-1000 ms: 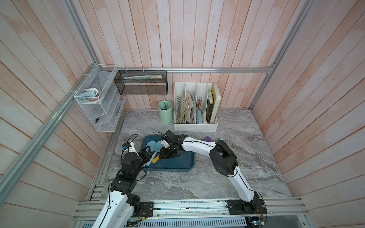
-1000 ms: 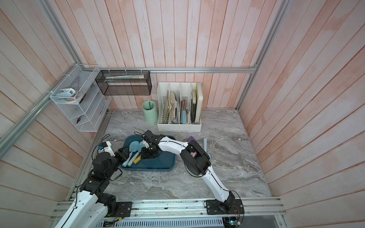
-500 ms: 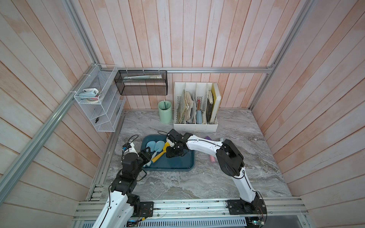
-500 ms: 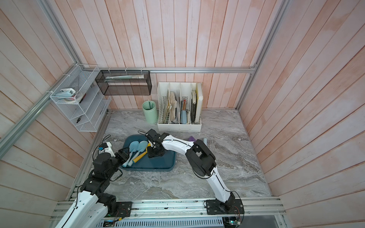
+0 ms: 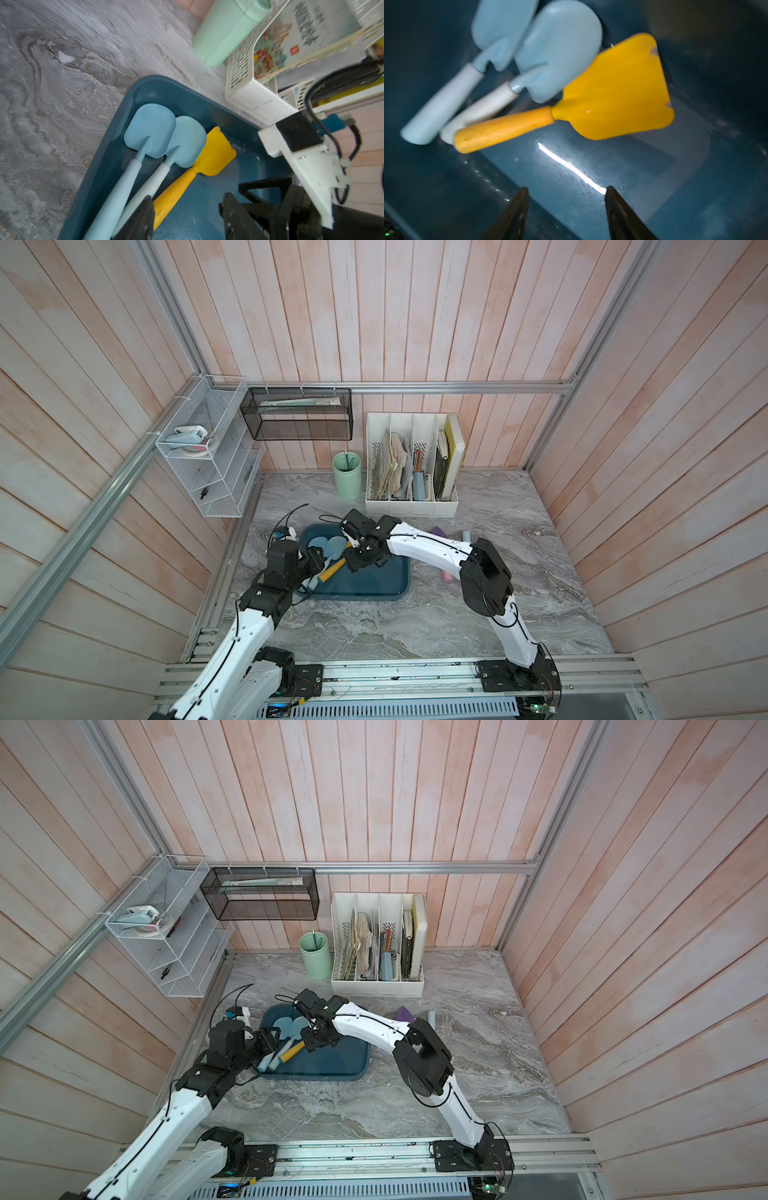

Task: Take the shovel out of the storage box
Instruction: Pick up the shovel from the storage box.

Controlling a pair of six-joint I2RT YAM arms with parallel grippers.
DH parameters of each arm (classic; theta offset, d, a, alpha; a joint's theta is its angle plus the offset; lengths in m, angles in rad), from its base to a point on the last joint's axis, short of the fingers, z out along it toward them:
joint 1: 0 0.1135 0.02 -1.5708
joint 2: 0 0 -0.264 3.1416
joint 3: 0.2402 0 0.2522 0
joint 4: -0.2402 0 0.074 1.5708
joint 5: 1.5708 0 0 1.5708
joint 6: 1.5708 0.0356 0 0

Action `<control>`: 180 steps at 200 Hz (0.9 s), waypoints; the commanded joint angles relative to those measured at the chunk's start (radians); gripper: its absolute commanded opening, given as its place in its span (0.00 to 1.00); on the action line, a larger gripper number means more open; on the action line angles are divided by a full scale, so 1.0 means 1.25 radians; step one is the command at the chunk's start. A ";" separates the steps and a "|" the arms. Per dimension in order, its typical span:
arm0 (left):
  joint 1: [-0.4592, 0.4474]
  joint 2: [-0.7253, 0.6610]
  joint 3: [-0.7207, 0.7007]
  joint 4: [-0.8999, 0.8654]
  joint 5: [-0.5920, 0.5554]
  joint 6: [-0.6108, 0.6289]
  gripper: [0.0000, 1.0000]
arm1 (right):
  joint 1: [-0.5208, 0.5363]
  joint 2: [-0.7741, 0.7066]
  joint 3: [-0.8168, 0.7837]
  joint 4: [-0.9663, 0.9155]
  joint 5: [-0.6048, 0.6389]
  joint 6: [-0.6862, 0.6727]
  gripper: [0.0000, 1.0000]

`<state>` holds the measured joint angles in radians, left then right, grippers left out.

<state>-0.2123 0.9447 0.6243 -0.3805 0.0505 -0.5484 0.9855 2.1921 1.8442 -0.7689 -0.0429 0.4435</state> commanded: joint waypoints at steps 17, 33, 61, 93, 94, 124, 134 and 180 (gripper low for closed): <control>0.006 0.189 0.119 -0.126 0.187 0.121 0.46 | -0.079 -0.133 -0.118 0.046 0.001 0.040 0.61; 0.003 0.269 0.177 -0.202 0.185 0.170 0.44 | -0.111 -0.177 -0.163 0.061 0.002 0.047 0.62; -0.002 0.342 0.230 -0.250 0.154 0.209 0.44 | -0.160 -0.244 -0.238 0.087 -0.002 0.051 0.62; -0.012 0.411 0.269 -0.292 0.079 0.242 0.44 | -0.196 -0.287 -0.285 0.096 0.005 0.051 0.62; -0.012 0.413 0.270 -0.293 0.079 0.244 0.44 | -0.196 -0.287 -0.286 0.097 0.004 0.051 0.62; -0.021 0.477 0.288 -0.313 0.069 0.277 0.44 | -0.211 -0.298 -0.305 0.102 -0.001 0.053 0.62; -0.027 0.493 0.291 -0.314 0.068 0.286 0.44 | -0.212 -0.298 -0.308 0.104 0.000 0.054 0.62; -0.045 0.556 0.305 -0.315 0.077 0.312 0.44 | -0.215 -0.299 -0.313 0.102 0.001 0.055 0.62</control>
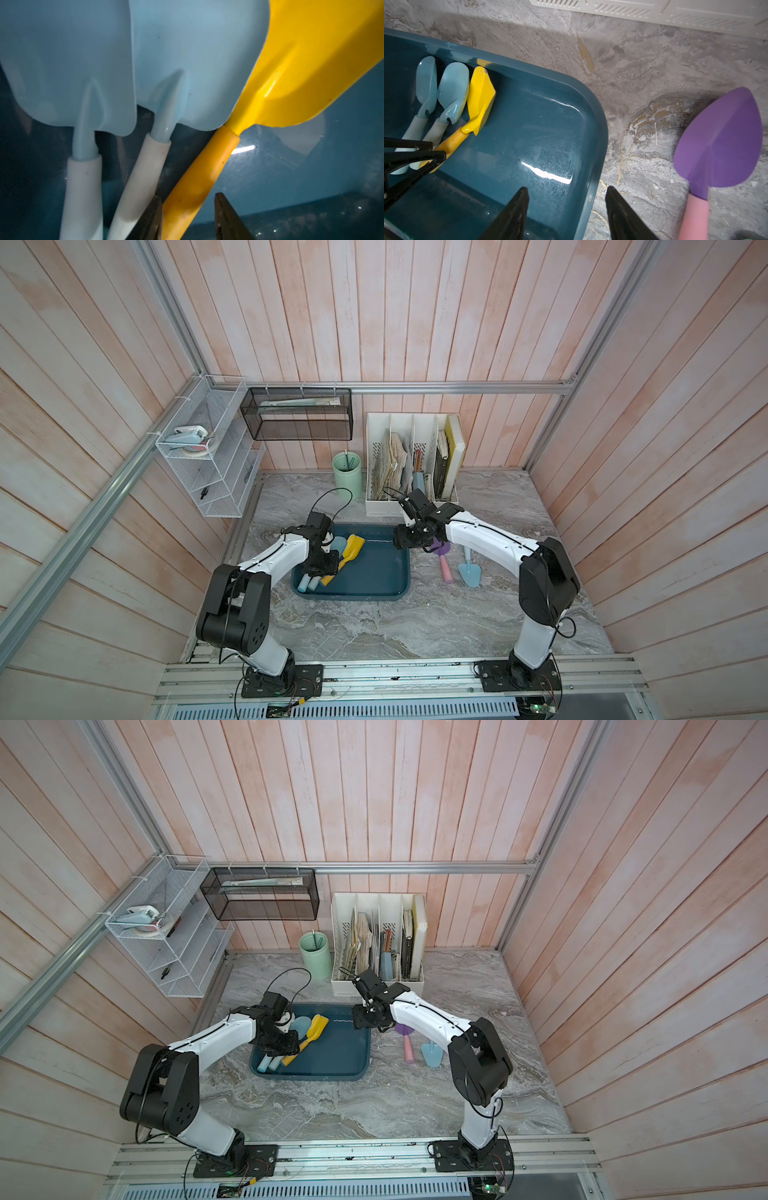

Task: Take the shovel out of the storage box
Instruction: Pick up the shovel from the storage box, then place the shovel in the storage box.

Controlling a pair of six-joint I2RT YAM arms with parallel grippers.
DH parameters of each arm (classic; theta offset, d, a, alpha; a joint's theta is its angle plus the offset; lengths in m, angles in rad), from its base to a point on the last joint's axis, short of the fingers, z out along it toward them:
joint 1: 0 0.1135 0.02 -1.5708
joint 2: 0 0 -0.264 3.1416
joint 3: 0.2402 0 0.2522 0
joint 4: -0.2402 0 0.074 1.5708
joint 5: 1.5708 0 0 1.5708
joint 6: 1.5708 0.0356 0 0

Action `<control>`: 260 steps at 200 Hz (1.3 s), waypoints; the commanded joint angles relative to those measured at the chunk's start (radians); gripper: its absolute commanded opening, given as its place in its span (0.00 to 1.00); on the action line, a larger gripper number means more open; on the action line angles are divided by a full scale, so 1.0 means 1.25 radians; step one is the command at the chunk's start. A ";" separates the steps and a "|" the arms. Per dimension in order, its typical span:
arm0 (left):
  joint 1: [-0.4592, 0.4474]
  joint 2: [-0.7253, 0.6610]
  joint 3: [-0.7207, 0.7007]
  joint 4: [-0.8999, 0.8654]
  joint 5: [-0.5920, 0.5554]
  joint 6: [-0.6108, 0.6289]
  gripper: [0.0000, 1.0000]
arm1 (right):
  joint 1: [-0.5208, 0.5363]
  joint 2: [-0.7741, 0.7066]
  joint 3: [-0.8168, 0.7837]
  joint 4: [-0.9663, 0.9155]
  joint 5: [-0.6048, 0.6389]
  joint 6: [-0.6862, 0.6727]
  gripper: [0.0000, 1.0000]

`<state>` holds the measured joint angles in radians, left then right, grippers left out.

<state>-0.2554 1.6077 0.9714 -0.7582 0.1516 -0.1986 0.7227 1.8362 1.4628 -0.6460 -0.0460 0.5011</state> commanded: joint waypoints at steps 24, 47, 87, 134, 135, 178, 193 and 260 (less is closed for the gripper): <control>-0.027 0.048 0.034 -0.007 0.012 0.032 0.44 | -0.006 -0.014 -0.008 0.003 0.004 0.008 0.62; -0.052 0.065 0.038 0.005 0.041 0.023 0.44 | -0.008 -0.015 -0.015 0.005 0.005 0.010 0.62; -0.068 0.084 0.034 0.024 0.083 0.007 0.10 | -0.012 -0.023 -0.022 0.004 0.011 0.007 0.62; -0.068 -0.008 0.045 0.038 0.096 -0.020 0.00 | -0.029 -0.057 -0.032 0.010 0.024 -0.001 0.62; -0.068 -0.011 0.046 0.040 0.099 -0.021 0.00 | -0.029 -0.058 -0.033 0.011 0.024 0.000 0.62; -0.088 -0.065 0.077 0.155 0.238 -0.111 0.00 | -0.052 -0.093 -0.068 0.023 0.018 -0.005 0.62; -0.114 -0.037 0.090 0.184 0.251 -0.140 0.00 | -0.054 -0.099 -0.075 0.027 0.015 -0.006 0.62; -0.242 0.117 0.156 0.156 0.204 -0.167 0.00 | -0.056 -0.125 -0.112 0.036 0.016 -0.003 0.63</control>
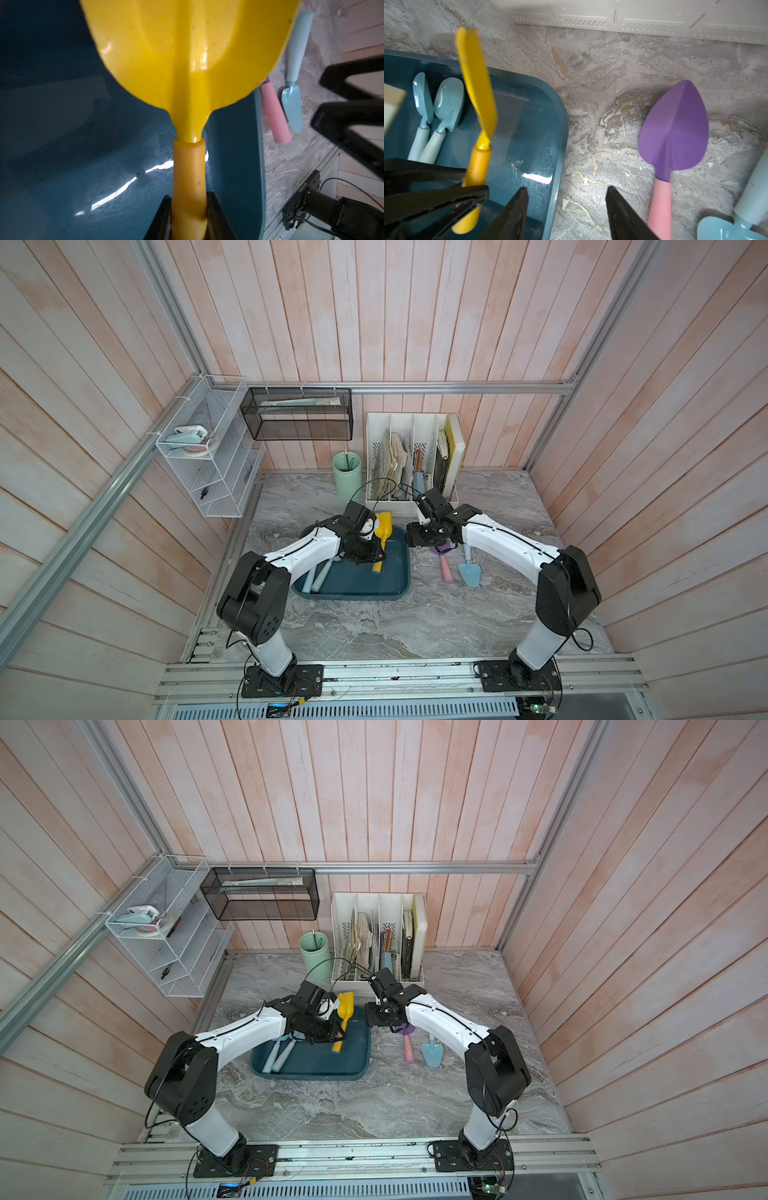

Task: Take the shovel out of the storage box
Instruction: Place the shovel in the storage box.

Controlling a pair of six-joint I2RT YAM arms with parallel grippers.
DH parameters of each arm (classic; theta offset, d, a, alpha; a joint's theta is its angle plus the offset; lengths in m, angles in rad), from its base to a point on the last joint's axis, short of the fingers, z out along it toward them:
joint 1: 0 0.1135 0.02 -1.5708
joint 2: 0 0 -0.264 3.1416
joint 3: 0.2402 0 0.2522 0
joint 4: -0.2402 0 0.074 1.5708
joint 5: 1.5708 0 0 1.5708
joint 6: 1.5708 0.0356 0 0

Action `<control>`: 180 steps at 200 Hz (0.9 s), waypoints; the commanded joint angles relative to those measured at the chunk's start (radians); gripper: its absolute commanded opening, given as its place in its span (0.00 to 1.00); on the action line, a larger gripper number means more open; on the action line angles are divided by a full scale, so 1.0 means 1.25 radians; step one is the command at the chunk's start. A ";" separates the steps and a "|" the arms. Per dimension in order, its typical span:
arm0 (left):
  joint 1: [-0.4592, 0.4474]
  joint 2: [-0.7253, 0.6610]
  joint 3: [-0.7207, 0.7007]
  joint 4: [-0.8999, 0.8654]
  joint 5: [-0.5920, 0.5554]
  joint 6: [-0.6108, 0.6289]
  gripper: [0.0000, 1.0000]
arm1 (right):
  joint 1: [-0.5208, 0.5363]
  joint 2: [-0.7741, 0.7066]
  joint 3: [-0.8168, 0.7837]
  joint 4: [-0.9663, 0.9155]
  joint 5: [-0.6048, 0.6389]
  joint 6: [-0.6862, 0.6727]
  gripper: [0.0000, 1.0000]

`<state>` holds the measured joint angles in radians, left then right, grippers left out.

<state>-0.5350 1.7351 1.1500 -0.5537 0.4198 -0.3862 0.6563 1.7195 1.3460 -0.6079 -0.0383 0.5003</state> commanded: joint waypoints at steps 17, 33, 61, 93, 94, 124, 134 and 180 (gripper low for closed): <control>-0.027 0.006 -0.004 0.005 -0.001 -0.029 0.00 | -0.005 -0.035 -0.028 0.007 0.010 -0.001 0.63; -0.032 -0.002 -0.031 0.023 0.004 -0.041 0.00 | -0.007 -0.036 -0.035 0.008 0.009 0.001 0.63; -0.038 0.017 -0.078 0.057 -0.006 -0.064 0.01 | -0.007 -0.034 -0.040 0.014 -0.004 0.002 0.63; -0.047 0.037 -0.135 0.118 -0.044 -0.107 0.06 | -0.007 -0.039 -0.042 0.013 -0.004 0.004 0.63; -0.047 0.036 -0.136 0.120 -0.044 -0.108 0.06 | -0.007 -0.038 -0.042 0.013 -0.004 0.004 0.63; -0.050 0.044 -0.160 0.172 -0.077 -0.149 0.10 | -0.006 -0.040 -0.047 0.016 -0.007 0.005 0.63; -0.051 0.050 -0.157 0.178 -0.092 -0.159 0.12 | -0.006 -0.038 -0.047 0.018 -0.011 0.006 0.63; -0.062 0.039 -0.157 0.252 -0.094 -0.176 0.37 | -0.006 -0.046 -0.053 0.028 -0.027 0.004 0.66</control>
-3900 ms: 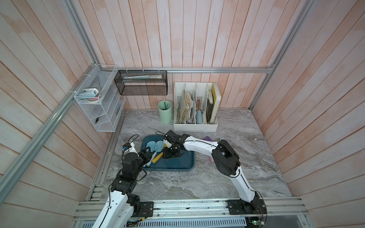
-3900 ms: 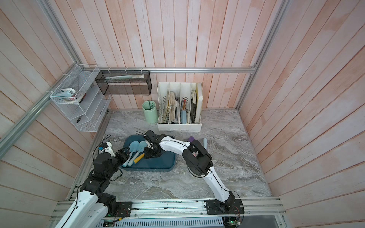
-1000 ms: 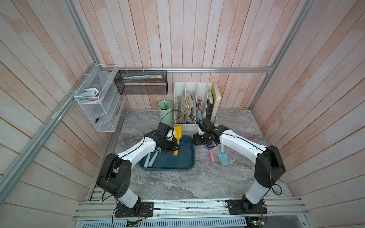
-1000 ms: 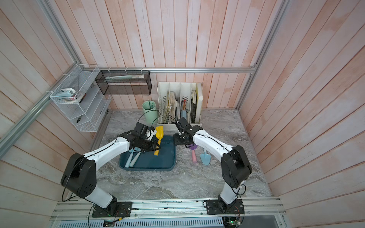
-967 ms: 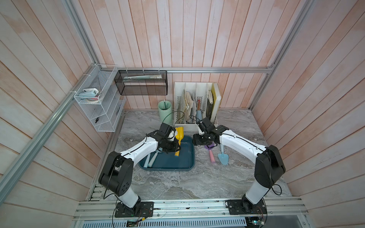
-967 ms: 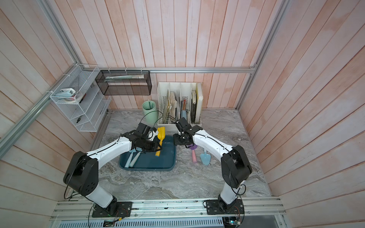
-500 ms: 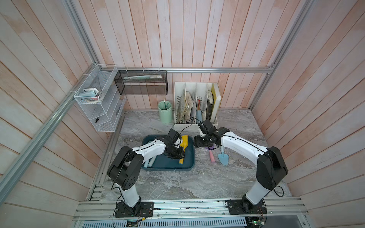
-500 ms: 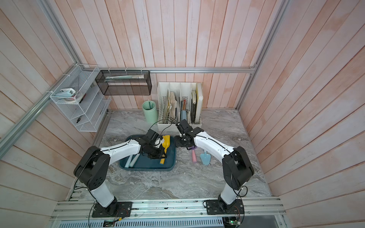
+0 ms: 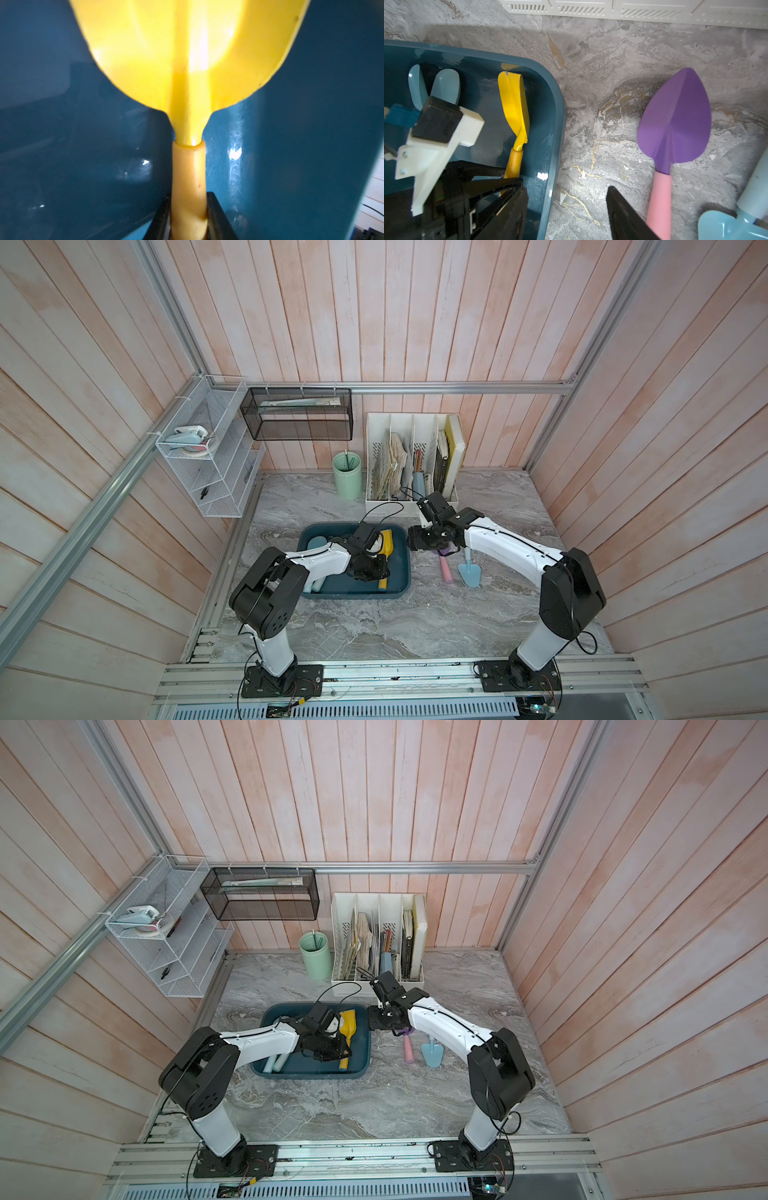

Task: Take the shovel out of the storage box
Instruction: Place the shovel in the storage box, then pick up the shovel from the storage box.

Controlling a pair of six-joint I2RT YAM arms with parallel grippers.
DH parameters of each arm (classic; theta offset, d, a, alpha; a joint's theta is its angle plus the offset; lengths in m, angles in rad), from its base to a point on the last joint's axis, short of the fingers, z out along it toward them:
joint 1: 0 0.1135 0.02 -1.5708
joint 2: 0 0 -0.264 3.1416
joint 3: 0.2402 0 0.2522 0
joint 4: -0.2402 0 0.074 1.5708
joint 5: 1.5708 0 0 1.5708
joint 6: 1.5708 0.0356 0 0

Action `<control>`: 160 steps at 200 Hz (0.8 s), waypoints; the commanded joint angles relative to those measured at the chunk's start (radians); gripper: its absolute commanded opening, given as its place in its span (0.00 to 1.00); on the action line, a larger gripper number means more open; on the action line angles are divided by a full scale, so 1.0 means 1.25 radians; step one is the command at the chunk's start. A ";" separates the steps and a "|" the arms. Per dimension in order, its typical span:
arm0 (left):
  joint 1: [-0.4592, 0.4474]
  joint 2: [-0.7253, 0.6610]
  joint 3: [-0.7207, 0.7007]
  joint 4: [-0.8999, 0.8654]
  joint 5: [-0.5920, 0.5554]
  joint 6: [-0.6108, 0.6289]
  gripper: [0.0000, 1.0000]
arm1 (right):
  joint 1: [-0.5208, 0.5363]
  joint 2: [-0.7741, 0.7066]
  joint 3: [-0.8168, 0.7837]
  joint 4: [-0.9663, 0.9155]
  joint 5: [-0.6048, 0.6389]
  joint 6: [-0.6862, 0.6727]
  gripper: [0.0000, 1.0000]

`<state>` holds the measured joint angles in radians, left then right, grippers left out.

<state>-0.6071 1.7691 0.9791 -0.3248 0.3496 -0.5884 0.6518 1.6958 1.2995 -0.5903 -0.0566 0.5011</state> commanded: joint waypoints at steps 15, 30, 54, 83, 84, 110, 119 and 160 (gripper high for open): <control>-0.005 -0.003 -0.036 0.117 -0.012 -0.026 0.56 | -0.003 -0.036 -0.022 0.020 -0.010 0.003 0.67; -0.005 -0.015 -0.043 0.151 0.012 -0.032 0.66 | -0.004 -0.040 -0.024 0.023 -0.008 0.003 0.67; -0.005 -0.072 -0.058 0.183 0.003 -0.041 0.67 | -0.003 -0.046 -0.023 0.020 -0.008 0.003 0.67; -0.008 -0.251 -0.097 0.179 -0.175 -0.057 0.68 | -0.003 -0.072 -0.031 0.049 -0.036 -0.002 0.67; -0.009 -0.257 -0.098 0.177 -0.186 -0.057 0.68 | -0.002 -0.073 -0.031 0.050 -0.038 -0.003 0.67; -0.012 -0.471 -0.159 0.150 -0.414 -0.079 0.70 | 0.016 -0.068 -0.024 0.066 -0.067 -0.024 0.68; -0.013 -0.550 -0.196 0.164 -0.470 -0.091 0.73 | 0.038 -0.053 -0.003 0.052 -0.058 -0.040 0.67; -0.011 -0.800 -0.295 0.136 -0.609 -0.119 0.75 | 0.146 0.085 0.144 -0.060 0.010 -0.113 0.68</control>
<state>-0.6186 0.8391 0.6670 -0.0902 -0.2375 -0.7067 0.7727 1.7103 1.3945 -0.5823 -0.0826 0.4278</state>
